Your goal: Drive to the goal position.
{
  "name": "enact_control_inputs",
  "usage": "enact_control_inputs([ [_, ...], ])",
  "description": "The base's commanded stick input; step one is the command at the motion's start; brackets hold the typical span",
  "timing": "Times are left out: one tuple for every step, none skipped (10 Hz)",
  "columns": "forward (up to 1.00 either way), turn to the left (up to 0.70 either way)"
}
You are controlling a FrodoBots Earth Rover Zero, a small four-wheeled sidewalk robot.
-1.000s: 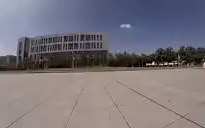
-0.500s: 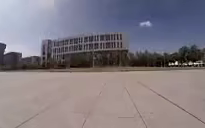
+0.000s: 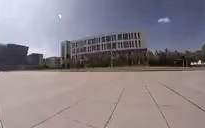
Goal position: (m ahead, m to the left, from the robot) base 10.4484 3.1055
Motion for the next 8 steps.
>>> enact_control_inputs([
  [0.70,0.00],
  [0.70,0.00],
  [0.70,0.00],
  [0.70,0.00],
  [0.70,0.00],
  [0.70,0.00],
  [0.70,0.17],
  [0.70,0.35],
])
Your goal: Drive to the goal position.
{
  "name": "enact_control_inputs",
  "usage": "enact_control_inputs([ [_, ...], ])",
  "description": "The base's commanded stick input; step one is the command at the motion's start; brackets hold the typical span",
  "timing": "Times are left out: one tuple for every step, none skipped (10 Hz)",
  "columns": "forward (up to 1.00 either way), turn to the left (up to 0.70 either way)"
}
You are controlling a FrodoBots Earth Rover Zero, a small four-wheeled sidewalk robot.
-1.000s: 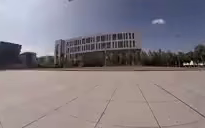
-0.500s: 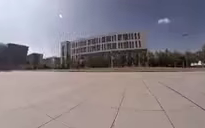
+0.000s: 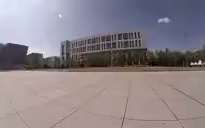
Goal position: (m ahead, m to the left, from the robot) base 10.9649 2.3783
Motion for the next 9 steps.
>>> enact_control_inputs([
  [0.70,0.35],
  [0.70,0.35],
  [0.70,0.35],
  [0.70,0.05],
  [0.70,0.00],
  [0.70,0.00],
  [0.70,0.00],
  [0.70,0.00],
  [0.70,0.00],
])
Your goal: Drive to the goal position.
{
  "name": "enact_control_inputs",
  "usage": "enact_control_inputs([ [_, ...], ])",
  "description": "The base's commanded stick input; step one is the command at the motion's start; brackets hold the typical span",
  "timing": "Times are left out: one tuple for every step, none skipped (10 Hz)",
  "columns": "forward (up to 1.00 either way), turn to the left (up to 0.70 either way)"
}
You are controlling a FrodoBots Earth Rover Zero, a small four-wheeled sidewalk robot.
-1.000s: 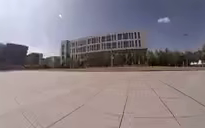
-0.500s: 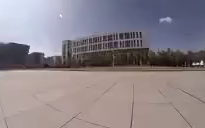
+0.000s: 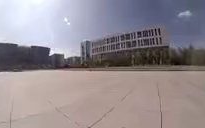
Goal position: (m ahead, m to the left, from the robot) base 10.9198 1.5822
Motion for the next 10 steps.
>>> enact_control_inputs([
  [0.70,0.00],
  [0.70,0.00],
  [0.70,0.00],
  [0.70,0.00],
  [0.70,0.00],
  [0.70,0.00],
  [0.70,0.00],
  [0.70,0.01],
  [0.70,0.06],
  [0.70,0.14],
])
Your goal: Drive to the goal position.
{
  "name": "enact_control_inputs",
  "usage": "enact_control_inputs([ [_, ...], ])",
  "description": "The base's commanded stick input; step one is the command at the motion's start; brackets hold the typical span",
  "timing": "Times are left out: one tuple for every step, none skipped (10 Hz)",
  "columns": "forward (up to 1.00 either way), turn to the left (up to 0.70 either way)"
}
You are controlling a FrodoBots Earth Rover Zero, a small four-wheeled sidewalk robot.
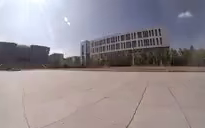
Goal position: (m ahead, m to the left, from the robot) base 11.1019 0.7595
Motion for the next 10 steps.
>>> enact_control_inputs([
  [0.70,0.35],
  [0.70,0.35],
  [0.70,0.35],
  [0.70,0.35],
  [0.70,0.35],
  [0.70,0.35],
  [0.70,0.26],
  [0.70,0.00],
  [0.70,0.00],
  [0.70,0.00],
])
